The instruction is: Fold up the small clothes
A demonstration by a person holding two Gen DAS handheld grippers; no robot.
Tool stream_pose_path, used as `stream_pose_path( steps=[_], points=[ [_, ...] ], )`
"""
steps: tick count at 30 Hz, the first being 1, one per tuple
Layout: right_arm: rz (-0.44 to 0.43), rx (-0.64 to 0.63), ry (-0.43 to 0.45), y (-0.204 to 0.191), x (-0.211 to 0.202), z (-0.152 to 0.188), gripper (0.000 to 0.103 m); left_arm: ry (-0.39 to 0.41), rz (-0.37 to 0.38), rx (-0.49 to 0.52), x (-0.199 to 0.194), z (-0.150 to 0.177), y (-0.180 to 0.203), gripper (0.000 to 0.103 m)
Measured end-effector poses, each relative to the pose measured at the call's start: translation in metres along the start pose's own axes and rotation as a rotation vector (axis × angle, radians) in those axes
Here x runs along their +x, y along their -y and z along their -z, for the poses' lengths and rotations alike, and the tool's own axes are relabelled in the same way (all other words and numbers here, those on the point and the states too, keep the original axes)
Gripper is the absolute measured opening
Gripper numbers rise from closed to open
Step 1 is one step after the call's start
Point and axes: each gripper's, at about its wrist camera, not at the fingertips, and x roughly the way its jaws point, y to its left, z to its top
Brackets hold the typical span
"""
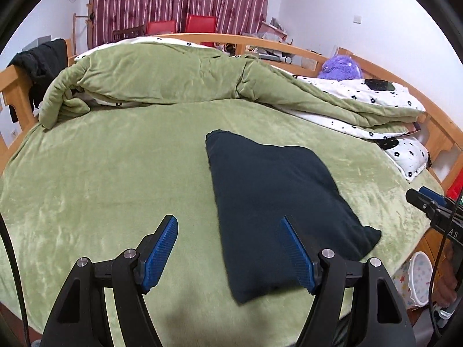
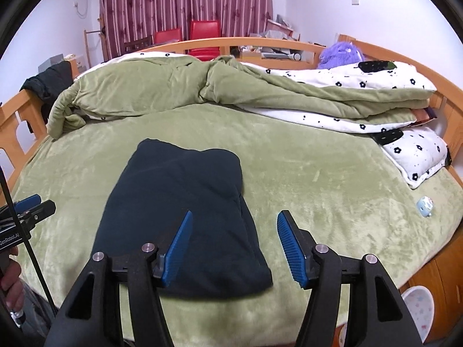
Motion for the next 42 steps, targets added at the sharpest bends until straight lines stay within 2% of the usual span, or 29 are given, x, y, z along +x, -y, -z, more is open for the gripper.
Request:
stream_pose_path(
  steps=[3, 5, 7, 11, 27, 42],
  points=[
    [0.001, 0.004, -0.003, -0.002, -0.017, 0.008, 0.061, 0.004, 0.001, 0.007, -0.017, 0.005, 0.003, 0.075],
    [-0.003, 0.010, 0.002, -0.001, -0.026, 0.013, 0.067, 0.015, -0.005, 0.017, -0.028, 0.010, 0.005, 0.076],
    [-0.009, 0.015, 0.011, -0.001, -0.037, 0.019, 0.084, 0.028, -0.012, 0.023, -0.039, 0.014, 0.007, 0.079],
    [0.009, -0.008, 0.038, -0.004, -0.056, 0.030, 0.091, 0.047, -0.022, 0.022, -0.057, 0.019, 0.008, 0.081],
    [0.004, 0.022, 0.035, -0.002, -0.088, 0.052, 0.092, 0.093, -0.061, 0.043, -0.099, 0.033, 0.007, 0.082],
    [0.005, 0.024, 0.031, -0.004, -0.093, 0.057, 0.092, 0.099, -0.062, 0.045, -0.104, 0.036, 0.005, 0.083]
  ],
)
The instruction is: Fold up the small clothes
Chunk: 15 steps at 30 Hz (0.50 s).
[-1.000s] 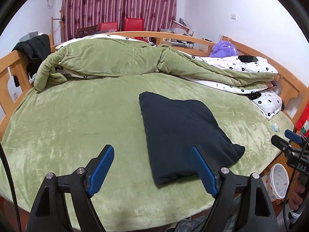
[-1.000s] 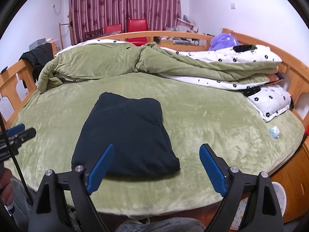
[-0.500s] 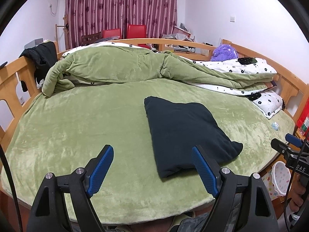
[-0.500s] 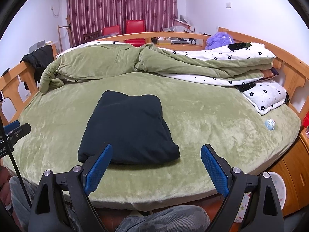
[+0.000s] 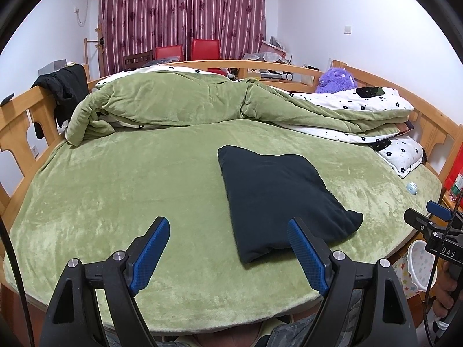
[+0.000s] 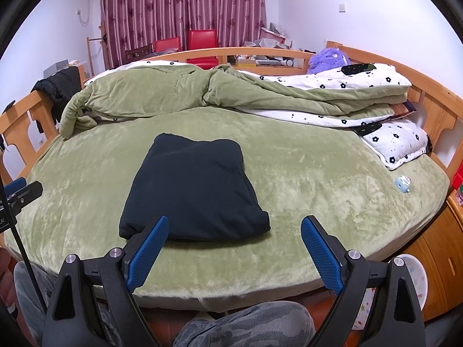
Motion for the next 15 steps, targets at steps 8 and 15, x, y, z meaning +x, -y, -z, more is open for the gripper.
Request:
stream_pose_path(
  steps=[8, 15],
  points=[
    [-0.002, -0.001, 0.000, -0.0001, -0.0016, 0.0006, 0.092, 0.005, -0.002, 0.001, -0.0043, 0.0007, -0.0023, 0.083],
    [-0.003, -0.001, 0.000, 0.0001, -0.0012, 0.0003, 0.092, 0.005, -0.001, 0.000, -0.0044, 0.0001, -0.0020, 0.083]
  ],
)
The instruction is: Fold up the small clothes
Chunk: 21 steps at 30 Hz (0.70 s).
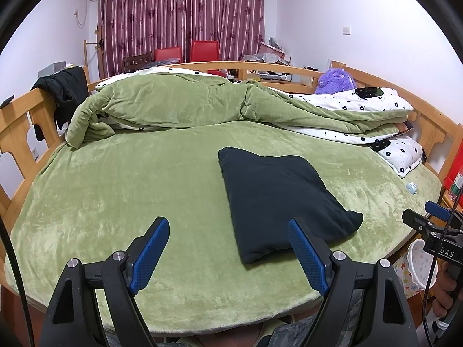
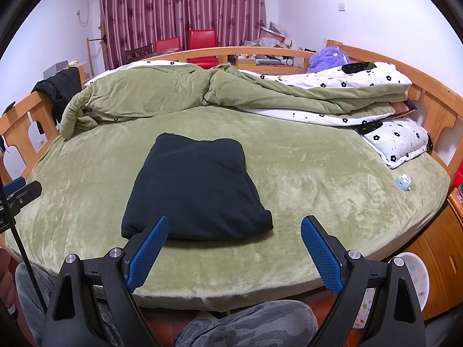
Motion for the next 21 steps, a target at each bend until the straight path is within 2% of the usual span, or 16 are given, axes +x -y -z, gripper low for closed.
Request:
stream_pose_path(
  steps=[21],
  points=[
    [0.002, 0.006, 0.005, -0.0032, -0.0039, 0.0016, 0.092, 0.003, 0.001, -0.001, -0.0039, -0.0007, -0.0016, 0.084]
  ],
)
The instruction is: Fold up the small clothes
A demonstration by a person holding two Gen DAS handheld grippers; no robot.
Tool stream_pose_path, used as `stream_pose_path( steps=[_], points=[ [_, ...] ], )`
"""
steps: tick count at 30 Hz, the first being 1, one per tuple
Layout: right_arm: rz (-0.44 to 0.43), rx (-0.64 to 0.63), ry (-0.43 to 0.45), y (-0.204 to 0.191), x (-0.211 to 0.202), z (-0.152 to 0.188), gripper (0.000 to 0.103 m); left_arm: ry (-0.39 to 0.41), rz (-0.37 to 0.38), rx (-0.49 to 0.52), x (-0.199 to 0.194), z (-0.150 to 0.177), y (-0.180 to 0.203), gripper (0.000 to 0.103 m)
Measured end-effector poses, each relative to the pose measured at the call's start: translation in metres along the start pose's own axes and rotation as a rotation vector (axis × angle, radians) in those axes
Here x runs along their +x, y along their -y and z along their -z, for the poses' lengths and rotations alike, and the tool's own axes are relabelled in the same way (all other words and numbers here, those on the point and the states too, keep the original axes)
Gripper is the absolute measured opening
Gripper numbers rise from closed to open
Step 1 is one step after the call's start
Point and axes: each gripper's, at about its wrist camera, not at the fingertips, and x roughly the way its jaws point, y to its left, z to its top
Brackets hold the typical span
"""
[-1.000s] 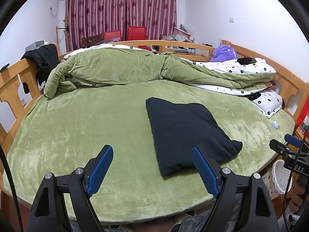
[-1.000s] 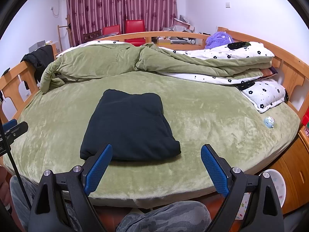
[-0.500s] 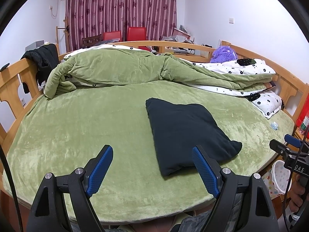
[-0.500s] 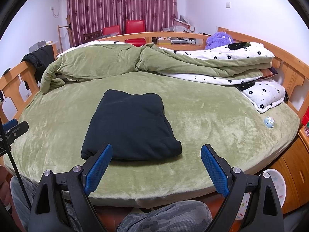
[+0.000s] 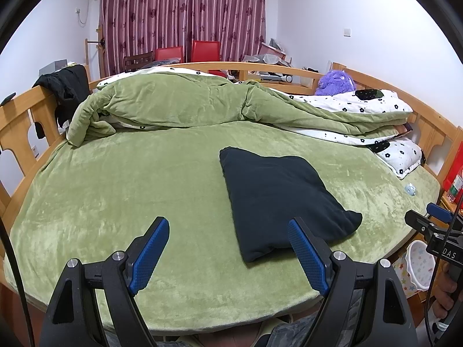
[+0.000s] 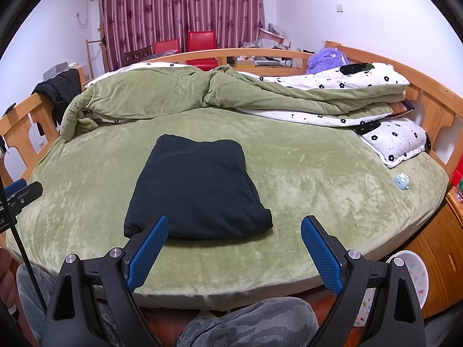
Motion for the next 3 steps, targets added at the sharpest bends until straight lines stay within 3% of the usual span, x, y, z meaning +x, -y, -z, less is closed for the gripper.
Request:
stream_pose_path(
  steps=[3],
  points=[
    [0.002, 0.000, 0.000, 0.0001, -0.0006, 0.0001, 0.092, 0.000, 0.000, 0.008, 0.0000, -0.0002, 0.0006, 0.086]
  ],
)
